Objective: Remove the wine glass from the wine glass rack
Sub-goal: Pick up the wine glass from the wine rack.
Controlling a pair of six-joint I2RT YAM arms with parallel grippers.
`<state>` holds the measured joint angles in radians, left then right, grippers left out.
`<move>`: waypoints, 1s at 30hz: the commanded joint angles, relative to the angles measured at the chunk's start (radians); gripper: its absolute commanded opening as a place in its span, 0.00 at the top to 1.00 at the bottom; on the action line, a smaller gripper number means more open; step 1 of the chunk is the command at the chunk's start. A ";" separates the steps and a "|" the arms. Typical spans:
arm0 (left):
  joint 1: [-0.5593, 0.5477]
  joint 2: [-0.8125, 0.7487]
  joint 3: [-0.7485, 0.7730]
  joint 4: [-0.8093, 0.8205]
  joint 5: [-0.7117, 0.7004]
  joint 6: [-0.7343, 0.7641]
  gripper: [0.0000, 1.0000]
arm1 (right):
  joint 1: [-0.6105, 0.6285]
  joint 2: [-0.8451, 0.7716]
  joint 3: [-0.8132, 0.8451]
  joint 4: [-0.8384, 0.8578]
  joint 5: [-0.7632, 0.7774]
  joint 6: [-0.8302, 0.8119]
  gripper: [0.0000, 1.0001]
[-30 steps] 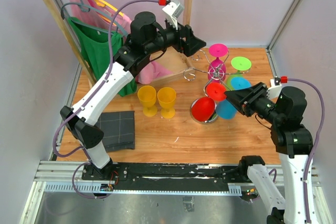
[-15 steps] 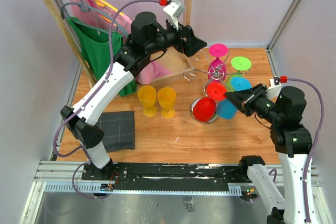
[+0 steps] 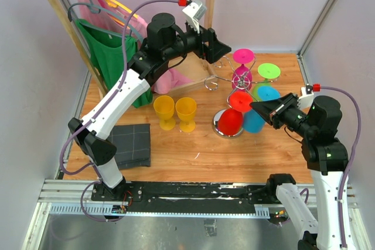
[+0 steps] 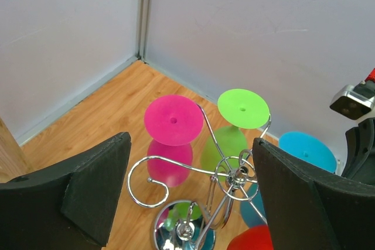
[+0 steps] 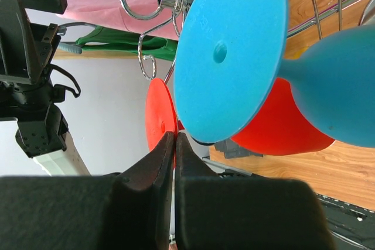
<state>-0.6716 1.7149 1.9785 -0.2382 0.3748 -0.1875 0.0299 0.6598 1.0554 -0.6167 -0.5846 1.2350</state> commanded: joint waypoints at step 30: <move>-0.017 0.014 0.029 0.010 0.003 0.010 0.11 | -0.002 -0.036 -0.029 0.114 -0.029 0.096 0.99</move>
<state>-0.6777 1.7241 1.9804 -0.2382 0.3759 -0.1875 0.0299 0.6449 1.0512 -0.5571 -0.6022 1.2922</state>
